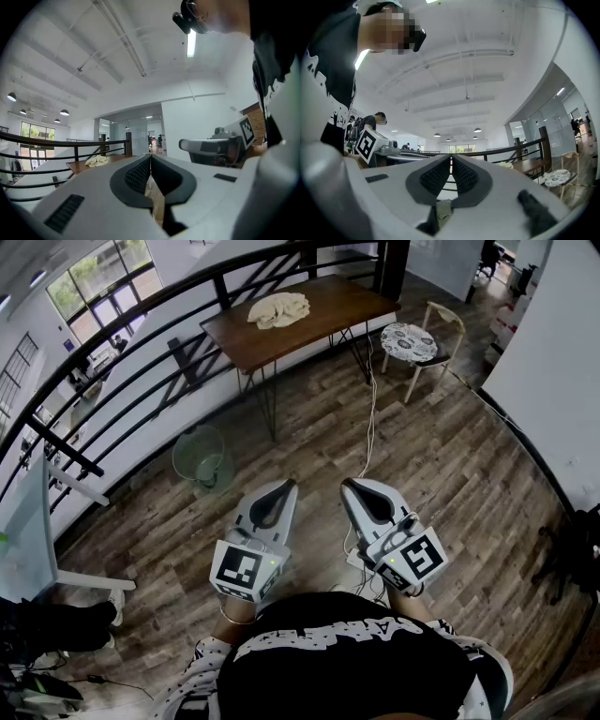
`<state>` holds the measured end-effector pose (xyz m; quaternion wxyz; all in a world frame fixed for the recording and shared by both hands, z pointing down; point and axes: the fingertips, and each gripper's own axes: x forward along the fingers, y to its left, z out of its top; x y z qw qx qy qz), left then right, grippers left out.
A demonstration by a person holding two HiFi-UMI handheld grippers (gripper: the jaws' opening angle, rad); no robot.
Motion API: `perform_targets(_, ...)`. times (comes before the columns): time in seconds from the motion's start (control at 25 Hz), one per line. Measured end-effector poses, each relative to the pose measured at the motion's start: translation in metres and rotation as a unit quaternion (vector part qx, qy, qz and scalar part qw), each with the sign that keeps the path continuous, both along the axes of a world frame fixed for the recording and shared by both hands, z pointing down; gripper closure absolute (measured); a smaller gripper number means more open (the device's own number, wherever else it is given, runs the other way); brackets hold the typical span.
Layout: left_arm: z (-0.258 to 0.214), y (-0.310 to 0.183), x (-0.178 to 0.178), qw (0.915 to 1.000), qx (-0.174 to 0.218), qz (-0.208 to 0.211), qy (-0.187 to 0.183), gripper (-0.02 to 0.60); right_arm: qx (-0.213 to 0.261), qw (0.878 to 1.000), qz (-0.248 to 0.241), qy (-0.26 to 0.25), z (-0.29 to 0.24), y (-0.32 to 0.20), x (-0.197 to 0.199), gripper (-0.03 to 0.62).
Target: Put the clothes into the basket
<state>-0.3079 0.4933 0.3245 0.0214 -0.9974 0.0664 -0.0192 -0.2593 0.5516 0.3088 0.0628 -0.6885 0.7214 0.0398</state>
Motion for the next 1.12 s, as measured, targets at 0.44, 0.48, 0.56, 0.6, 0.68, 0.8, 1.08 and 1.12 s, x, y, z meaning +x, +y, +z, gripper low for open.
perform_targets(0.44,0.005,0.025,0.015,0.9999,0.006,-0.016,-0.004,0.568,0.0,1.0,-0.016,-0.019,0.013,0.027,0.023,0.563)
perform_targets(0.48,0.004,0.028,0.017,0.9998,0.007,-0.016,-0.003,0.568,-0.001,1.0,-0.022,-0.019,0.013,0.029,0.024,0.563)
perform_targets(0.56,0.003,0.034,0.02,0.9998,0.01,-0.019,-0.001,0.568,-0.005,0.999,-0.034,-0.016,0.014,0.034,0.025,0.563)
perform_targets(0.6,0.002,0.037,0.02,0.9997,0.01,-0.02,-0.001,0.568,-0.007,0.999,-0.039,-0.013,0.014,0.036,0.025,0.563)
perform_targets(0.68,0.0,0.042,0.021,0.9997,0.012,-0.023,-0.002,0.568,-0.006,0.999,-0.043,-0.009,0.013,0.043,0.025,0.563)
perform_targets(0.8,0.001,0.046,0.022,0.9995,0.017,-0.024,-0.009,0.568,-0.007,0.999,-0.044,-0.022,0.017,0.048,0.028,0.563)
perform_targets(1.08,0.003,0.044,0.034,0.9996,0.015,-0.02,-0.017,0.568,-0.012,0.999,-0.037,-0.032,0.028,0.051,0.04,0.563)
perform_targets(1.12,0.003,0.043,0.038,0.9996,0.014,-0.017,-0.017,0.568,-0.014,0.999,-0.035,-0.033,0.029,0.049,0.042,0.563)
